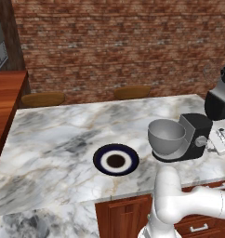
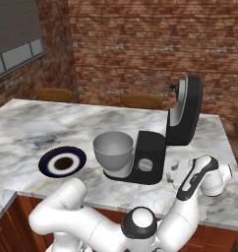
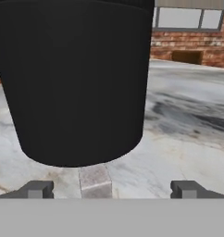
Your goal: Add butter and sugar cubes to the stand mixer bowl and then turn on the stand mixer to begin making frosting.
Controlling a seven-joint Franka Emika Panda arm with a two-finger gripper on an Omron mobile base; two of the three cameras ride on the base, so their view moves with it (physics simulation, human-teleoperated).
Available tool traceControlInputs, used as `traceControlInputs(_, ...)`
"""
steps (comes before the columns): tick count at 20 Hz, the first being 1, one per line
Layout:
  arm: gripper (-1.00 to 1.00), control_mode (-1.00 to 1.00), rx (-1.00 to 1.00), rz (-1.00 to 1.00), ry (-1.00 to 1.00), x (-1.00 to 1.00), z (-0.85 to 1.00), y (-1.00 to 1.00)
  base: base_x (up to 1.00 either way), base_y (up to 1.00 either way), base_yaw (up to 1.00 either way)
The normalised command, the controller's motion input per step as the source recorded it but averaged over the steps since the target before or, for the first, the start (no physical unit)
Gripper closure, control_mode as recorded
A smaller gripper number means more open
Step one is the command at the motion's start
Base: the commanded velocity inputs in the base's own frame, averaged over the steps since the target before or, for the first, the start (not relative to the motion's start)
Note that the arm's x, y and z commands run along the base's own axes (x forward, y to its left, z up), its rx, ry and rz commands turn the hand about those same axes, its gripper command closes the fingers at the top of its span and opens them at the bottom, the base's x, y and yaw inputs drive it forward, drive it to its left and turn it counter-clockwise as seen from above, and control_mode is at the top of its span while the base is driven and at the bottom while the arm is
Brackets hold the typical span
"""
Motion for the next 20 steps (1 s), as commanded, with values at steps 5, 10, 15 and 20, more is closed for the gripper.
traceControlInputs(5,-1.00,-1.00,0.00,0.00,0.04,-0.04,-0.10,0.22,0.00,0.00,0.00)
traceControlInputs(10,-1.00,-1.00,0.01,0.00,0.06,-0.03,-0.01,0.16,0.00,0.00,0.00)
traceControlInputs(15,-1.00,-1.00,0.00,0.00,0.04,0.00,-0.15,0.04,0.00,0.00,0.00)
traceControlInputs(20,1.00,-1.00,0.02,0.00,0.00,0.00,-0.30,0.00,0.00,0.00,0.00)
